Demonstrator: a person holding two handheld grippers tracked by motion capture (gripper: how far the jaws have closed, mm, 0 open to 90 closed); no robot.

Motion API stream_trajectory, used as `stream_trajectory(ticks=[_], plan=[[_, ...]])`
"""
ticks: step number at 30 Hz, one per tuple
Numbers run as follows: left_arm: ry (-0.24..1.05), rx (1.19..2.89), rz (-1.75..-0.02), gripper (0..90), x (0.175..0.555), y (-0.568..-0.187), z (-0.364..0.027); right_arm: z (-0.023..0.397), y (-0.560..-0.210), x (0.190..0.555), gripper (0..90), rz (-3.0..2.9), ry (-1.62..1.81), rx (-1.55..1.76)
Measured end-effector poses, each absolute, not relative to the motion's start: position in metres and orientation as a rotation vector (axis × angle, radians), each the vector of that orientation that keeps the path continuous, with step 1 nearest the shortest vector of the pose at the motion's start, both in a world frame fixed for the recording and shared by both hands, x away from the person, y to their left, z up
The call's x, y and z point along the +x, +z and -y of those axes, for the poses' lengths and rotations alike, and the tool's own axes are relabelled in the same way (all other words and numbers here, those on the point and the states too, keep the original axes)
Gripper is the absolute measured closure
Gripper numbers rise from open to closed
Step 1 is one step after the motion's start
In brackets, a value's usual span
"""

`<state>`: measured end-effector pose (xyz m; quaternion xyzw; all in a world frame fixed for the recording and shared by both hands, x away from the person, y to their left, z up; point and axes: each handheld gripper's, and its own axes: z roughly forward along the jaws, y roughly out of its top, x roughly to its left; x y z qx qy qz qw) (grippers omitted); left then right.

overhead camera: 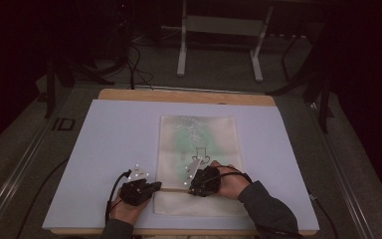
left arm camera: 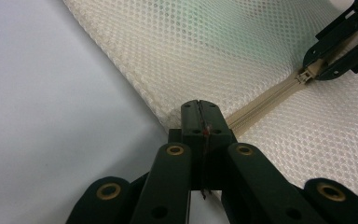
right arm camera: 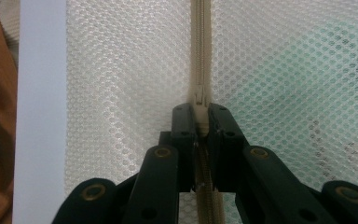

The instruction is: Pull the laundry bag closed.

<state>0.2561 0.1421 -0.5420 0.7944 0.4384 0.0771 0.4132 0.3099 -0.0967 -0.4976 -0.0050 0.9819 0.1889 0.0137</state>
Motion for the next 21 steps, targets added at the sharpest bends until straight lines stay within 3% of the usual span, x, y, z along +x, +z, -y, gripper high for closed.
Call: stream_trajectory(ticks=[21], plan=[[0.19,1.997,-1.104,89.5,0.256,-0.542,-0.143,0.112,-0.494,0.311,82.2,-3.06,0.577,0.017]])
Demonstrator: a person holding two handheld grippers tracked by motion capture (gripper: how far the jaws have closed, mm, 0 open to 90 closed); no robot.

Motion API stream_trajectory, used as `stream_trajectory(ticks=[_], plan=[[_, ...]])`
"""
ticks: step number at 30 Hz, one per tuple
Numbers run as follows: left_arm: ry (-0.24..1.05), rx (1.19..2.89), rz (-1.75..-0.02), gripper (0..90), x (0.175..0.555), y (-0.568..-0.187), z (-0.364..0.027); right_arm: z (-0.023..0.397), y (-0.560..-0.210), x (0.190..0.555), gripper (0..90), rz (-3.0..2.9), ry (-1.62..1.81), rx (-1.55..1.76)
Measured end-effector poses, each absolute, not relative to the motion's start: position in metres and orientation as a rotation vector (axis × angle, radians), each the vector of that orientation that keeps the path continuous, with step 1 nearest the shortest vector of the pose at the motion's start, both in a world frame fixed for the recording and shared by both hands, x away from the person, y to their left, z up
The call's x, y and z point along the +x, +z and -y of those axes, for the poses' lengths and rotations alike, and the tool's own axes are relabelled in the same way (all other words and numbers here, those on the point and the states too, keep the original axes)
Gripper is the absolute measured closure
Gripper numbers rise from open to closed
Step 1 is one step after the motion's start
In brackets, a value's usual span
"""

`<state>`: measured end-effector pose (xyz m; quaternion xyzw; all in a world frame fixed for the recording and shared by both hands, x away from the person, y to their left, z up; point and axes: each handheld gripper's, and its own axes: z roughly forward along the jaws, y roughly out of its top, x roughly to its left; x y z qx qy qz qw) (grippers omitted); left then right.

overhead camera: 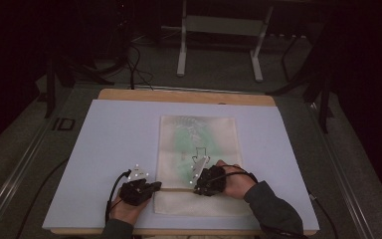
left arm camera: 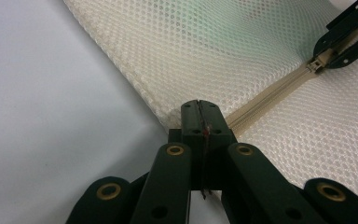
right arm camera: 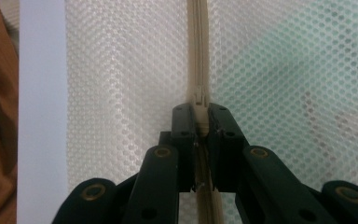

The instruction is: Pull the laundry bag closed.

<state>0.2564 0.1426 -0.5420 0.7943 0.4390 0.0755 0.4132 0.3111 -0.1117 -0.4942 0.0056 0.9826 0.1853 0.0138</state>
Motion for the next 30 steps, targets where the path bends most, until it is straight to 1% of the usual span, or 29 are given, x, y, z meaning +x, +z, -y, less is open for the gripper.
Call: stream_trajectory(ticks=[30], plan=[[0.186,1.996,-1.106,89.5,0.257,-0.542,-0.143,0.129,-0.491,0.31,82.2,-3.058,0.577,0.046]])
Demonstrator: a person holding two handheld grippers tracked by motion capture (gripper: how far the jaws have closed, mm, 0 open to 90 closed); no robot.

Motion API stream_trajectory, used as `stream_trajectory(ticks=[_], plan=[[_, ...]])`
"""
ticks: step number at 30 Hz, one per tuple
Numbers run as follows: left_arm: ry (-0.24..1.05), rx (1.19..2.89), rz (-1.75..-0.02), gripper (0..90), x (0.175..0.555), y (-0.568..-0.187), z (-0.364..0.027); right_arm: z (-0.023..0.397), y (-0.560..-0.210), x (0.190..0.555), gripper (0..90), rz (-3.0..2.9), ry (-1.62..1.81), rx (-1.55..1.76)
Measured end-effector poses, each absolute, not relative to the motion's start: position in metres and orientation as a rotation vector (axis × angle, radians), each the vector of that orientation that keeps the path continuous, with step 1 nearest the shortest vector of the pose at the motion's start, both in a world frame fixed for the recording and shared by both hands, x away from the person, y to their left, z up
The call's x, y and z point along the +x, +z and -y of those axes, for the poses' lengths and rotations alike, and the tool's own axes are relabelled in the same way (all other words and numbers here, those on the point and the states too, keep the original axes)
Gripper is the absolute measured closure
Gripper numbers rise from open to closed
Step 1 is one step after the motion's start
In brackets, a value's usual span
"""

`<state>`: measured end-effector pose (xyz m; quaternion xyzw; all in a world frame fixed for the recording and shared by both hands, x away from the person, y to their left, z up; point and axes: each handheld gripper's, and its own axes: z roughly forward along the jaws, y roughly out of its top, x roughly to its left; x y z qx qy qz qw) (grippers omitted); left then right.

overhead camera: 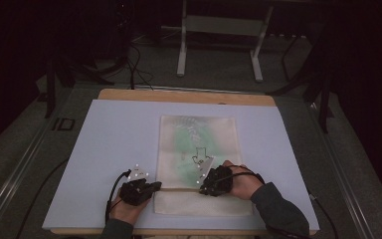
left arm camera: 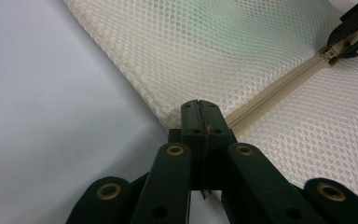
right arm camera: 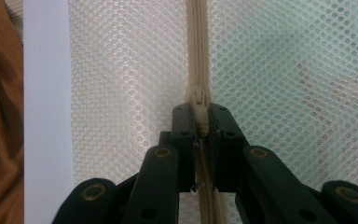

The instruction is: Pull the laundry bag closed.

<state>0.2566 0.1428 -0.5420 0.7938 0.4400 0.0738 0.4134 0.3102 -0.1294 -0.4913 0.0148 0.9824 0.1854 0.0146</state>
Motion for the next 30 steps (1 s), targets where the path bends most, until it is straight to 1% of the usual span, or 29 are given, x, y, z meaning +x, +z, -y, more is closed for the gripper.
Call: stream_trajectory(ticks=[30], plan=[[0.18,1.992,-1.108,89.5,0.257,-0.542,-0.143,0.141,-0.485,0.309,82.2,-3.053,0.577,0.058]])
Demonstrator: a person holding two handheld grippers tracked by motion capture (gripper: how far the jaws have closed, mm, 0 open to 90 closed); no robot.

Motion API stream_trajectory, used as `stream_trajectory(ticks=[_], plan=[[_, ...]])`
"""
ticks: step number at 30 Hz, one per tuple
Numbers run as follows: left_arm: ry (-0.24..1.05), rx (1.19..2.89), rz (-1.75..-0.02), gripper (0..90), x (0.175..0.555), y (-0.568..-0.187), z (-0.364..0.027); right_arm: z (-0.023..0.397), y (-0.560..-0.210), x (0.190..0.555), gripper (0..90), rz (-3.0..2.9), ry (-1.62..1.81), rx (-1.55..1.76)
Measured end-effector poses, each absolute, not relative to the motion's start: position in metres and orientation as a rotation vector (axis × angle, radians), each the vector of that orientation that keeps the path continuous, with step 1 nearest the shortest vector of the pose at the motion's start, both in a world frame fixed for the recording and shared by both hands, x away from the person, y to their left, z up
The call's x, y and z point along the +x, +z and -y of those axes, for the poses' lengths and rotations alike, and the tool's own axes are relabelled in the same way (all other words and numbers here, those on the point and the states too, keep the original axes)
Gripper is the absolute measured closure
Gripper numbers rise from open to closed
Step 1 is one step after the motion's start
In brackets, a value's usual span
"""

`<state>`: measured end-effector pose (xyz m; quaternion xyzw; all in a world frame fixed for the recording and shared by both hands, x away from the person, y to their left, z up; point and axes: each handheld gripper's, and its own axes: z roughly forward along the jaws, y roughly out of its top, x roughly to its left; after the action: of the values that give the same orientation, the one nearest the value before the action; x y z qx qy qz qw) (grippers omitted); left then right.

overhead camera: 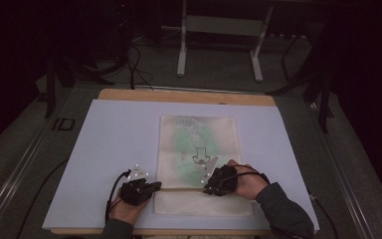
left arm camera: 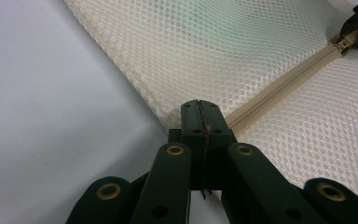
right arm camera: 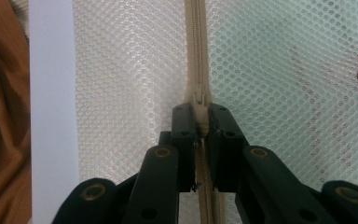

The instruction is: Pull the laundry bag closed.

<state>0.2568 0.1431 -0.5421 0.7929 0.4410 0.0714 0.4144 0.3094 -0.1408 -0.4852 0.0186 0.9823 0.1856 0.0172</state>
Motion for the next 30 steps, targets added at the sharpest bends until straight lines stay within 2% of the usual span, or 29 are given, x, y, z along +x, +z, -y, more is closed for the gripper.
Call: stream_trajectory(ticks=[30], plan=[[0.176,1.989,-1.111,89.5,0.257,-0.542,-0.143,0.166,-0.483,0.309,82.2,-3.041,0.605,0.127]])
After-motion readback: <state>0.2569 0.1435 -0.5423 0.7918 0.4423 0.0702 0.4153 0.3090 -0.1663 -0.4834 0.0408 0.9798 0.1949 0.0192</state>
